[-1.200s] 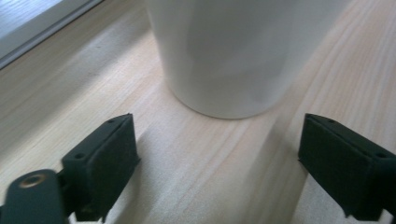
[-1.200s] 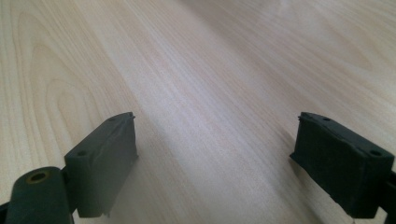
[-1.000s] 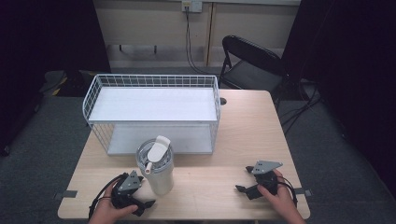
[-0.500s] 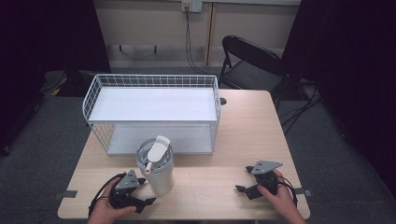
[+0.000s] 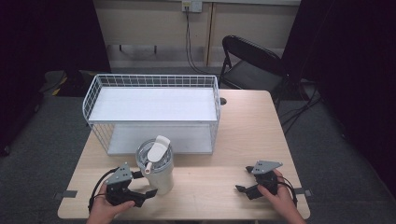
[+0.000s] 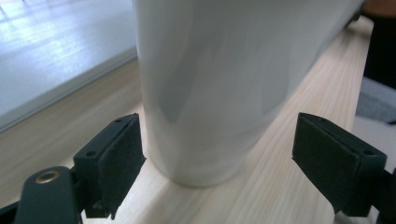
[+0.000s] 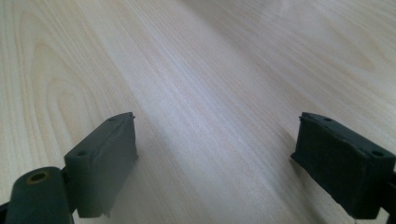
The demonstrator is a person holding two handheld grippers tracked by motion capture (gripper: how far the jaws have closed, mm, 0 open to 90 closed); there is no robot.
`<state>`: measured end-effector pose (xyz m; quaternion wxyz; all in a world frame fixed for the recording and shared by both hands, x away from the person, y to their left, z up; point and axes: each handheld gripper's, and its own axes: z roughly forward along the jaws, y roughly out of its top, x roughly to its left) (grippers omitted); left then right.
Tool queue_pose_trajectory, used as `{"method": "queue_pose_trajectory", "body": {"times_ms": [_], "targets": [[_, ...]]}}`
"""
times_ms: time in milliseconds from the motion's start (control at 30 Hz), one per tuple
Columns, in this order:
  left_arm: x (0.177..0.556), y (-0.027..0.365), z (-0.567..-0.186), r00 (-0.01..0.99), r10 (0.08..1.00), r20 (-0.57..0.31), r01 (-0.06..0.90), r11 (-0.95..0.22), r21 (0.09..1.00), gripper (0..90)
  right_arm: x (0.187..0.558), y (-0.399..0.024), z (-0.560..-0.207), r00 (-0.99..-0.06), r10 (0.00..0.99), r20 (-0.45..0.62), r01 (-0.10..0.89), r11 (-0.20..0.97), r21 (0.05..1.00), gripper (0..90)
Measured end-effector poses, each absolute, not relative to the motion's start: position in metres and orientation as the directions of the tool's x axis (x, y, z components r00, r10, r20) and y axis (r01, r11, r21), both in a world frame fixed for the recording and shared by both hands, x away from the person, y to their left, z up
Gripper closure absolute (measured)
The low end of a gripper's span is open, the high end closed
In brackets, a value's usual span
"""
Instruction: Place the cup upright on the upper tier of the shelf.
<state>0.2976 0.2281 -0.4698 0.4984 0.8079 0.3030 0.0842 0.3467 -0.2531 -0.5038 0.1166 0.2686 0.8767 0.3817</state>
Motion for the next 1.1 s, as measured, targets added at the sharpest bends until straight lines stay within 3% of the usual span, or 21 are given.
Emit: {"method": "queue_pose_trajectory", "body": {"times_ms": [367, 1100], "targets": [[0.303, 0.223, -0.463, 0.806, 0.564, -0.176, 0.387, -0.278, 0.879, 15.4, 0.347, -0.253, -0.504, -0.829, 0.56, 0.0, 0.381, 0.564, 0.732, 12.0], [0.31, 0.2, -0.462, 0.777, 0.605, -0.175, 0.355, -0.192, 0.915, 4.5, 0.347, -0.253, -0.504, -0.829, 0.56, 0.0, 0.381, 0.564, 0.732, 12.0]]}}
